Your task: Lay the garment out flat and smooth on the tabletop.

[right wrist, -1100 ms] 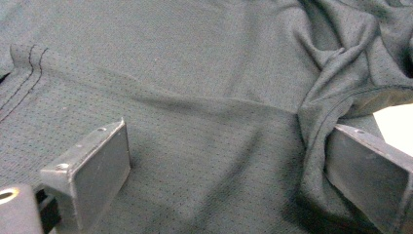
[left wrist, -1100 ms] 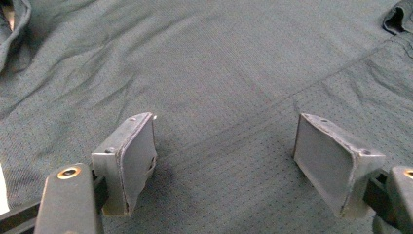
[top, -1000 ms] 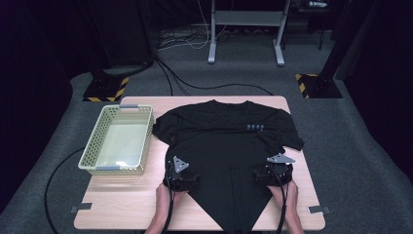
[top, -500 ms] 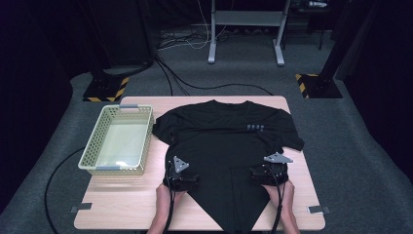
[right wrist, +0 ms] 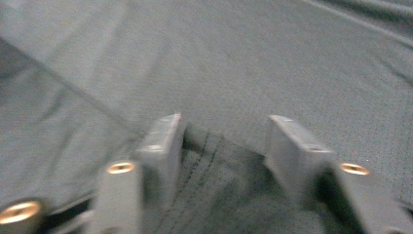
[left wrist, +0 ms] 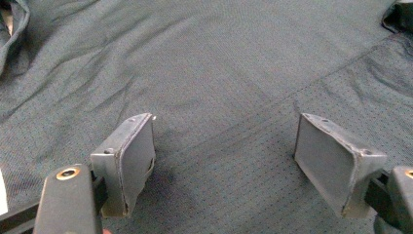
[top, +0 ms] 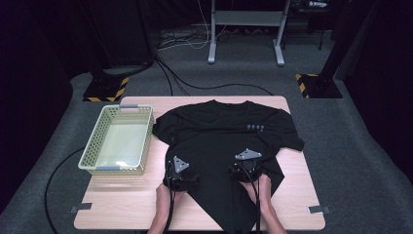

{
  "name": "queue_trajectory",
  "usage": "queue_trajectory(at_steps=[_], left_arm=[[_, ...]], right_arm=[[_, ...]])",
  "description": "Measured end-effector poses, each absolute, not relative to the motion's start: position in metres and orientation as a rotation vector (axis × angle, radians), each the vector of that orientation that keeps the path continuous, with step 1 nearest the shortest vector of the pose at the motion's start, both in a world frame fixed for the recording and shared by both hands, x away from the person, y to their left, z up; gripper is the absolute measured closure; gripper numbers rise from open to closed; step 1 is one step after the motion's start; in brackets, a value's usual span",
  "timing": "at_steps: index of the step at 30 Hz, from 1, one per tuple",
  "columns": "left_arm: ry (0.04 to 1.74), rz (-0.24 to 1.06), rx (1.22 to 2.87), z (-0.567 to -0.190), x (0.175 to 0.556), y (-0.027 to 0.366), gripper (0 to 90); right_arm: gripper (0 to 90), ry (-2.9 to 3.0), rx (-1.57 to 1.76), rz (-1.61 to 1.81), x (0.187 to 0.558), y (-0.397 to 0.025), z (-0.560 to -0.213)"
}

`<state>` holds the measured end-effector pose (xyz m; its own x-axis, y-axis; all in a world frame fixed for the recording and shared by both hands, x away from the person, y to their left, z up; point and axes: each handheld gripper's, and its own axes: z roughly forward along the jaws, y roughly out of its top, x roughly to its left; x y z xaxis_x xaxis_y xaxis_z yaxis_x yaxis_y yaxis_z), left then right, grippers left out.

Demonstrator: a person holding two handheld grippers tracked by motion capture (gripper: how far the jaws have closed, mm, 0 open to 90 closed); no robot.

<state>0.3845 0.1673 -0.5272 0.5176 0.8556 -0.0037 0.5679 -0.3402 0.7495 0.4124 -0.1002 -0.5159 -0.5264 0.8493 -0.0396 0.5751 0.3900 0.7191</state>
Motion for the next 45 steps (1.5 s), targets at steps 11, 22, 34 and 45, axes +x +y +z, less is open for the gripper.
queue_trajectory(at_steps=[11,22,34,45], left_arm=[[1.157,0.517,2.046,-0.527,0.385,0.167,22.4],[1.157,0.517,2.046,-0.527,0.385,0.167,22.4],[1.155,0.517,2.05,-0.527,0.385,0.167,22.4],[1.157,0.517,2.046,-0.527,0.385,0.167,22.4]], right_arm=[[80.2,2.225,1.3,1.055,0.411,-0.126,-0.521],[82.2,2.166,1.286,1.109,0.398,-0.138,-0.512],[82.1,2.125,1.302,1.119,0.384,-0.156,-0.507],[82.1,2.089,1.322,1.121,0.365,-0.175,-0.505]])
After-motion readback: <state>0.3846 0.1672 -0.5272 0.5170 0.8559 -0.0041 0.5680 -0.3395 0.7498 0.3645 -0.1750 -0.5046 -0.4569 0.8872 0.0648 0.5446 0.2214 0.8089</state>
